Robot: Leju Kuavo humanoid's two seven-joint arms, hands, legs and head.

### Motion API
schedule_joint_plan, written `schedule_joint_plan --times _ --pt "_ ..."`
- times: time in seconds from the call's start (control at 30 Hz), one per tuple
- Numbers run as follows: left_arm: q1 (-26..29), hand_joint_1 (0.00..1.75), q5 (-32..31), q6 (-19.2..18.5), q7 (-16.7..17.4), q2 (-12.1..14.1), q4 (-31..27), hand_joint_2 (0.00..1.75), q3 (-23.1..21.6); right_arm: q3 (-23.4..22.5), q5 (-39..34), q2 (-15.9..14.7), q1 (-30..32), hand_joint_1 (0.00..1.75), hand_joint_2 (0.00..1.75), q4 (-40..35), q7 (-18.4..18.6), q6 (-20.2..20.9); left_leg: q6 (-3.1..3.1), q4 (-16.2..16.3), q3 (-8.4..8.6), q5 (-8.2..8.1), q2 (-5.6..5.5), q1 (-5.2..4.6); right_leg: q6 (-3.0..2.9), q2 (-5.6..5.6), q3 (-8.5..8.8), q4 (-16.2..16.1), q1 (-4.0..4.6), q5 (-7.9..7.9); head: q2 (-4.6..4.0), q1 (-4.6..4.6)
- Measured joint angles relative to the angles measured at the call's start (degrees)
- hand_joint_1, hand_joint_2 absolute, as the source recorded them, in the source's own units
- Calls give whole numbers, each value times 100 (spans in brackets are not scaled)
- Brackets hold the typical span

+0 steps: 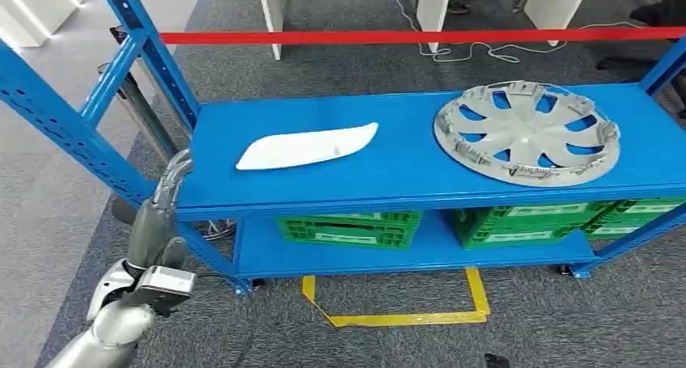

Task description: Take the parts from the cabinet and place them on the table.

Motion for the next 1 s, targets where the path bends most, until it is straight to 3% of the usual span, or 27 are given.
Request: schedule_joint_plan --times 0.03,0.07,0.1,0.13,0.17,0.27,0.33,0.37,0.47,0.5,0.53,0.57,0.63,0.7,0.8,0.87,0.9,0.97,1.0 --pt "-6 0 -4 -9 0 0 16 0 -18 -2 -4 0 7 0 0 0 0 0 -8 -145 37 193 1 22 8 6 36 1 -2 -24 0 4" --pt "-15 0 -11 -11 2 0 22 0 -33 -7 -4 2 10 0 0 0 0 0 -8 -502 172 466 2 35 22 12 74 3 -4 -51 0 0" --pt "-29 0 -17 -15 13 0 26 0 -48 -9 -7 9 9 0 0 0 0 0 -2 -1071 408 813 7 45 44 17 130 4 -11 -86 0 2" --pt "-44 0 -17 -24 24 0 31 0 -57 -9 -7 13 9 0 0 0 0 0 6 -1555 596 1045 16 49 78 17 151 2 -12 -119 0 2" --pt "-66 0 -17 -22 26 0 48 0 -61 -9 -7 13 3 0 0 0 0 0 17 -1648 669 914 17 7 125 16 144 11 19 -148 0 4" --pt "-73 0 -17 -24 33 -5 66 0 -101 -9 -11 22 -4 0 0 0 7 0 127 -1695 646 875 -1 -25 212 5 145 -23 -3 -152 0 20" --pt "-82 0 -17 -24 33 2 72 0 -105 -11 -9 22 -6 0 0 0 7 2 222 -1796 731 896 0 16 294 7 133 6 -20 -225 0 26" --pt "-97 0 -22 -24 33 -4 72 0 -114 -9 -2 22 -15 0 0 0 7 2 265 -1806 766 871 3 14 291 5 25 243 -13 -341 0 53" --pt "-94 0 -74 -7 74 -9 75 0 -155 -9 31 22 0 0 0 0 13 2 337 -1803 805 812 5 -11 303 8 -771 1605 -11 -823 0 61" --pt "-82 0 -87 7 96 -9 79 0 -168 -9 52 22 17 0 0 0 26 2 344 -1802 827 789 -4 -22 304 7 -976 1849 -11 -803 0 66" --pt "-69 0 -87 20 96 -5 81 0 -182 -9 74 22 29 0 0 0 31 4 342 -1802 864 761 -12 -29 294 7 -1008 1777 -10 -639 0 59" --pt "-64 0 -90 41 96 0 83 0 -192 -9 103 20 31 0 0 0 44 4 337 -1801 916 723 -25 -32 276 8 -897 1421 -6 -331 0 66" --pt "-63 0 -92 61 96 2 83 0 -201 -9 127 20 27 0 0 0 61 4 308 -1800 1040 637 -31 -37 222 7 -481 415 1 276 0 61" --pt "-71 0 -90 79 101 11 92 0 -204 -7 149 20 15 0 0 0 83 4 242 -1761 1042 575 -42 -73 183 6 -257 70 26 180 0 70" --pt "-76 0 -90 79 103 15 96 0 -225 -9 179 17 17 0 0 0 103 7 164 -1815 1074 550 -32 -62 111 20 -260 93 41 142 0 59" --pt "-95 0 -90 79 105 28 96 0 -243 -9 216 24 14 0 0 0 68 26 83 -1617 1037 426 -17 -53 51 11 -152 26 -12 123 0 20" --pt "-110 0 -90 79 103 33 96 0 -247 -7 232 24 10 0 0 0 46 59 53 -1274 868 271 -17 -40 21 3 -120 23 -14 102 0 13" --pt "-100 0 -90 77 105 33 114 0 -271 2 256 24 6 0 0 0 13 105 6 -338 339 -68 -15 -4 8 3 -63 24 -13 44 0 18" --pt "-96 0 -90 74 116 35 127 0 -282 2 262 24 12 0 0 0 7 112 -10 -31 132 -114 -15 4 8 4 -33 25 -13 14 0 11"
